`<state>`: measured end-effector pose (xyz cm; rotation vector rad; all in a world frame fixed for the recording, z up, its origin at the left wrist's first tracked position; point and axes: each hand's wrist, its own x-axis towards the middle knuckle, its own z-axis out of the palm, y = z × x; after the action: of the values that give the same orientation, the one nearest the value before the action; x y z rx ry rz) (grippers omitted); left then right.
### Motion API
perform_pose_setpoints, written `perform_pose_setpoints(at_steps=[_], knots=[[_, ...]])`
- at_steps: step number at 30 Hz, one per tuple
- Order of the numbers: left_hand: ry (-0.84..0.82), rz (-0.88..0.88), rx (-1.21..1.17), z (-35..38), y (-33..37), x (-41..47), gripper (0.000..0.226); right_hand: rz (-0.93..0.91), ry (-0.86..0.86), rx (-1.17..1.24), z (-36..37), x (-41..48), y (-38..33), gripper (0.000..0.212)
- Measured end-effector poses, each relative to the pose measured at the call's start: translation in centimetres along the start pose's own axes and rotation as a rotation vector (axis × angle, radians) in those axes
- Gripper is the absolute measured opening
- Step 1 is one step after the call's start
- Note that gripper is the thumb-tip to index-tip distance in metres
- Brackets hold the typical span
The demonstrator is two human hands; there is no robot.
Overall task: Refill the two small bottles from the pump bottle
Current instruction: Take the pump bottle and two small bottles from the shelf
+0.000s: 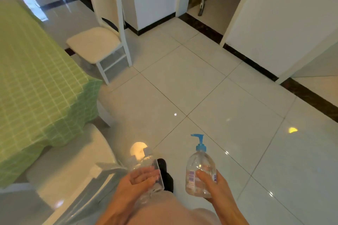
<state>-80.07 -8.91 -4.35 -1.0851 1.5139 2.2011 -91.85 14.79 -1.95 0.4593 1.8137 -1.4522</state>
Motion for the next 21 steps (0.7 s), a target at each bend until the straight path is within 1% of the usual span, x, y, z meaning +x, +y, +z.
perform_pose_setpoints(at_steps=[2,4,6,8,10,13,16,18,21], knots=[[-0.002,0.009,-0.01,-0.2,3.7,3.0,0.037,-0.007,-0.024,-0.014,1.0,2.5,-4.0,0.051],[-0.004,0.036,-0.004,-0.6,7.9,6.0,0.038,-0.031,-0.035,-0.015,2.1,4.8,-8.1,0.062],[-0.014,0.067,0.022,-1.0,11.7,9.0,0.044,-0.064,-0.02,-0.001,3.2,6.9,-11.6,0.069],[0.0,0.1,0.027,-1.5,15.2,11.3,0.054,-0.075,-0.023,0.008,4.6,8.7,-15.0,0.068],[0.028,0.113,0.014,-2.1,18.2,13.6,0.059,-0.081,-0.016,0.009,6.1,11.0,-18.3,0.065],[0.047,0.099,-0.022,-3.0,21.4,17.3,0.057,-0.064,-0.058,-0.042,8.2,15.3,-23.0,0.072],[0.1,0.089,-0.072,-4.0,24.5,20.8,0.067,-0.045,-0.122,-0.088,10.4,20.5,-27.5,0.077],[0.145,0.098,-0.106,-5.0,26.5,23.2,0.071,-0.055,-0.159,-0.138,12.4,23.9,-30.7,0.067],[0.233,0.083,-0.172,-6.6,29.7,26.5,0.065,-0.07,-0.175,-0.18,15.3,29.4,-35.0,0.038]])
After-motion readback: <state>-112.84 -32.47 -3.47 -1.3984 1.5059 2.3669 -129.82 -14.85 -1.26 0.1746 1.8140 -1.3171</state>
